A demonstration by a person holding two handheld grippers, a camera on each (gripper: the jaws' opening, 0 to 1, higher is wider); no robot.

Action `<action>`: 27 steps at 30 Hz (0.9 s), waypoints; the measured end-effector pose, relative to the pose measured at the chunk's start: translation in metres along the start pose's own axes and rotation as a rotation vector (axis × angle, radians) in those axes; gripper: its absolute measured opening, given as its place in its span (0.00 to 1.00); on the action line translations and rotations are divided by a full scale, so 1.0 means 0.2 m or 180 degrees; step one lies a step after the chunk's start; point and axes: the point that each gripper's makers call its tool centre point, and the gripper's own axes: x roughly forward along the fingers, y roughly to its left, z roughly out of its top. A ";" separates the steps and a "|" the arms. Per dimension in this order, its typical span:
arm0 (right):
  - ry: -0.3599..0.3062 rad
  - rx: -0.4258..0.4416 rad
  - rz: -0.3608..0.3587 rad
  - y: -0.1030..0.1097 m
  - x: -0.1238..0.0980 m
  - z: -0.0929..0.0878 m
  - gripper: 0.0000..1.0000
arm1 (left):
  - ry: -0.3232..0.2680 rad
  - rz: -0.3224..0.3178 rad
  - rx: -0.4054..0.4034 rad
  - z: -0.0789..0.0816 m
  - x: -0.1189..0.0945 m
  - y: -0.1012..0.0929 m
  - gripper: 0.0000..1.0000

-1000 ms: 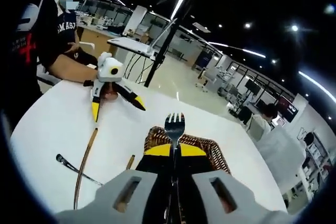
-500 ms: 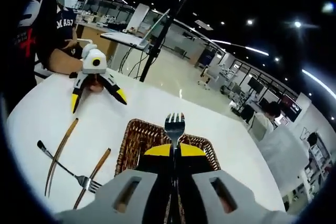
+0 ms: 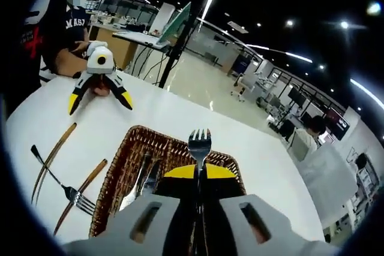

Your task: Arrange the knives, forks, and spoons in their matching storage slots by inserting each utensil handle-first until every utensil is classified and aligned in the correct compartment

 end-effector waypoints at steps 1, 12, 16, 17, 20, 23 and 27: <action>-0.0007 -0.0006 0.0003 -0.01 0.00 0.00 0.00 | 0.0002 0.0003 -0.0001 0.00 0.00 0.00 1.00; -0.0011 -0.0048 0.0041 -0.04 0.05 -0.06 0.00 | 0.0025 -0.0002 -0.0008 -0.01 0.00 0.00 1.00; -0.0055 -0.0033 0.0024 -0.06 0.05 -0.06 0.00 | 0.0003 -0.0004 -0.0038 0.00 0.00 0.00 1.00; -0.0046 -0.0025 0.0026 -0.06 0.06 -0.07 0.00 | 0.0005 -0.0005 -0.0035 -0.01 0.00 -0.01 1.00; -0.0028 -0.0012 0.0035 -0.06 0.06 -0.10 0.00 | 0.0013 -0.0009 -0.0028 -0.01 0.00 -0.01 1.00; -0.0042 -0.0002 0.0039 -0.06 0.07 -0.10 0.00 | 0.0005 -0.0008 -0.0037 -0.01 0.00 -0.01 1.00; -0.0031 0.0013 0.0069 -0.05 0.10 -0.12 0.00 | 0.0001 -0.0015 -0.0052 0.00 0.00 -0.01 1.00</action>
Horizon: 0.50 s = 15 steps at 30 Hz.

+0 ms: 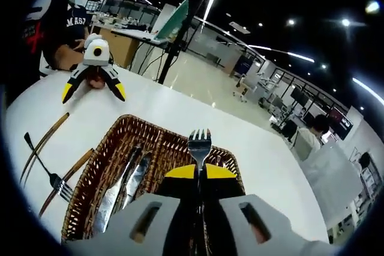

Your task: Arrange the knives, forks, and spoons in their matching storage slots by inserting each utensil handle-first until every utensil is classified and aligned in the correct compartment

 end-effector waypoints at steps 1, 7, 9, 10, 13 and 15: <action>-0.0007 0.0010 0.0007 0.00 0.01 0.00 0.00 | -0.0005 -0.0001 -0.0007 0.00 0.00 0.00 1.00; -0.0027 0.0123 0.0122 0.04 0.08 -0.05 0.00 | -0.0004 0.0006 -0.0011 0.00 0.00 0.00 1.00; -0.0012 0.0118 0.0129 0.05 0.10 -0.07 0.00 | -0.0013 0.0002 -0.0018 0.00 0.00 0.00 1.00; -0.0005 0.0118 0.0127 0.05 0.10 -0.07 0.00 | -0.0015 0.0003 -0.0019 0.00 0.00 0.00 1.00; -0.0004 0.0153 0.0144 0.05 0.11 -0.09 0.00 | -0.0019 0.0006 -0.0026 0.00 0.00 0.01 1.00; 0.0049 0.0195 0.0179 0.06 0.13 -0.13 0.00 | -0.0026 0.0003 -0.0039 0.01 0.00 0.01 1.00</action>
